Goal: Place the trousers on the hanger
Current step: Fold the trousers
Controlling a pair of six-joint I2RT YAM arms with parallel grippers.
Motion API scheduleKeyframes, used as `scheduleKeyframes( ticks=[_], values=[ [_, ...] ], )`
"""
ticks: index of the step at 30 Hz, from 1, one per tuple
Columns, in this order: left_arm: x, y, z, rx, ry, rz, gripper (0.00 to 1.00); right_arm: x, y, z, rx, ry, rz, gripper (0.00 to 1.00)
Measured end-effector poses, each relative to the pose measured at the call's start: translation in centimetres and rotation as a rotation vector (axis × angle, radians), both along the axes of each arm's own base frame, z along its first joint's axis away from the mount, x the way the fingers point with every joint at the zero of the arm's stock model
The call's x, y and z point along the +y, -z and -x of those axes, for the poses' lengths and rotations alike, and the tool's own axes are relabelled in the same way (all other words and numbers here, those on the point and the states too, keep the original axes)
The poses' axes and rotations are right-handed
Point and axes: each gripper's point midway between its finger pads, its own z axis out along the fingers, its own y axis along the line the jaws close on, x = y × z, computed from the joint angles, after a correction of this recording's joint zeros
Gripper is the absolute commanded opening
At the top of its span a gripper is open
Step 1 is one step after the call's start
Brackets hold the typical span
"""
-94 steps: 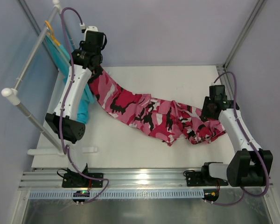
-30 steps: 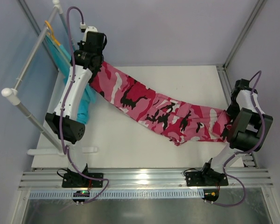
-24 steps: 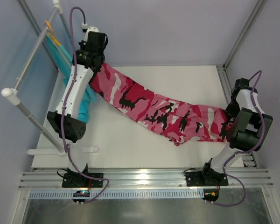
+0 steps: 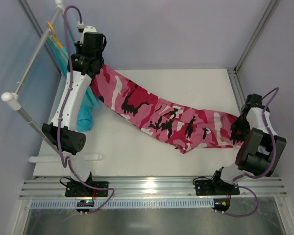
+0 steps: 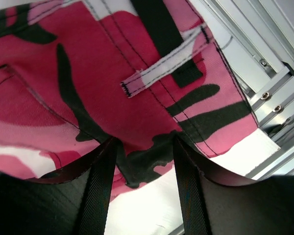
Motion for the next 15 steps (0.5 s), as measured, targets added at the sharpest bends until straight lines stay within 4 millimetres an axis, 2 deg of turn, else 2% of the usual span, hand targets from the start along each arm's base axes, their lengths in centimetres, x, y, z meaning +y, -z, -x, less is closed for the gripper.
scheduleKeyframes(
  ticks=[4,10,13,15],
  values=[
    [1.2,-1.1,0.6,-0.025,-0.023,0.006,0.00,-0.6,1.6,0.2,0.046,0.025,0.012,0.51],
    [2.0,-1.1,0.7,-0.024,-0.031,0.015,0.00,-2.0,0.8,0.6,0.077,0.057,0.088,0.50],
    [2.0,-0.9,0.7,-0.023,-0.020,0.054,0.00,-1.6,-0.4,-1.1,0.027,0.031,0.067,0.52],
    [2.1,-0.9,0.7,-0.027,-0.016,0.080,0.00,0.2,-1.5,-3.0,-0.042,-0.030,0.029,0.53]
  ],
)
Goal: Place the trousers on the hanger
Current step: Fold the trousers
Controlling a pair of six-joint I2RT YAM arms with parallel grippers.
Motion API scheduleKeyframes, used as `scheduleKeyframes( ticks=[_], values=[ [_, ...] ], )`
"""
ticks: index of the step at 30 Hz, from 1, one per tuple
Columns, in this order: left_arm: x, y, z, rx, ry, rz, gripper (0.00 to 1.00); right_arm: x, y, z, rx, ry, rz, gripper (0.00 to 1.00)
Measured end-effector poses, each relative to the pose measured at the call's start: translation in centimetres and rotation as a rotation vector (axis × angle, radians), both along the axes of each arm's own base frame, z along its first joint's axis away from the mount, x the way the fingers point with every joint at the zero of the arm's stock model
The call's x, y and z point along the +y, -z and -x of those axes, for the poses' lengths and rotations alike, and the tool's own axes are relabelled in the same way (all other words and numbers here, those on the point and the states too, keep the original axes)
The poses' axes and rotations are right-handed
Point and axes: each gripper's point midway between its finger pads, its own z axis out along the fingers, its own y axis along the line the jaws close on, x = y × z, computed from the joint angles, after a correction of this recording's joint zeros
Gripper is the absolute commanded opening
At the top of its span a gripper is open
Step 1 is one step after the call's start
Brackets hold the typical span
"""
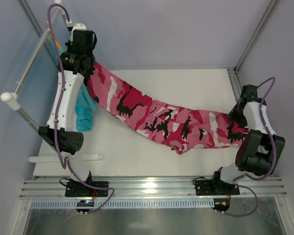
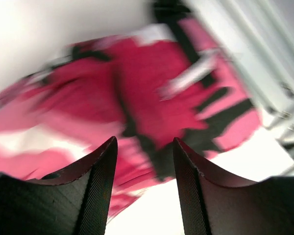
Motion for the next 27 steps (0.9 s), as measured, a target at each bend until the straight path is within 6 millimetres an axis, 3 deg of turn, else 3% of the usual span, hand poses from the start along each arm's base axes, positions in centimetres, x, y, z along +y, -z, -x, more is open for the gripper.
scheduleKeyframes(
  ticks=[3,8,10,12,14,17,18,20,23,27],
  values=[
    [-0.3,-0.2,-0.1,-0.007,0.011,0.030,0.00,5.3,-2.8,-3.6,-0.157,-0.163,-0.083,0.56],
    [-1.5,0.3,-0.4,-0.001,0.062,0.095,0.00,18.2,-8.7,-8.8,-0.509,-0.497,-0.308,0.59],
    [-2.1,0.6,-0.5,0.004,0.088,0.124,0.00,22.5,-8.8,-9.6,-0.577,-0.591,-0.410,0.61],
    [-2.5,0.7,-0.5,0.006,0.098,0.142,0.00,24.7,-6.5,-9.7,-0.555,-0.631,-0.483,0.61],
    [-2.5,0.7,-0.6,0.007,0.096,0.143,0.00,25.3,-2.1,-9.4,-0.473,-0.618,-0.526,0.62],
    [-2.1,0.8,-0.5,0.015,0.080,0.130,0.00,23.8,4.8,-7.0,-0.293,-0.528,-0.555,0.62],
    [-2.0,0.9,-0.5,0.016,0.075,0.125,0.00,23.5,5.7,-6.6,-0.274,-0.494,-0.594,0.62],
    [-1.8,0.9,-0.4,0.018,0.064,0.116,0.00,21.6,5.4,-7.4,-0.319,-0.449,-0.578,0.62],
    [-1.7,1.0,-0.5,0.020,0.056,0.109,0.00,20.4,5.3,-7.1,-0.331,-0.414,-0.577,0.62],
    [-1.7,1.3,-0.8,0.026,0.052,0.105,0.00,22.4,4.0,-6.2,-0.328,-0.495,-0.578,0.59]
  ],
)
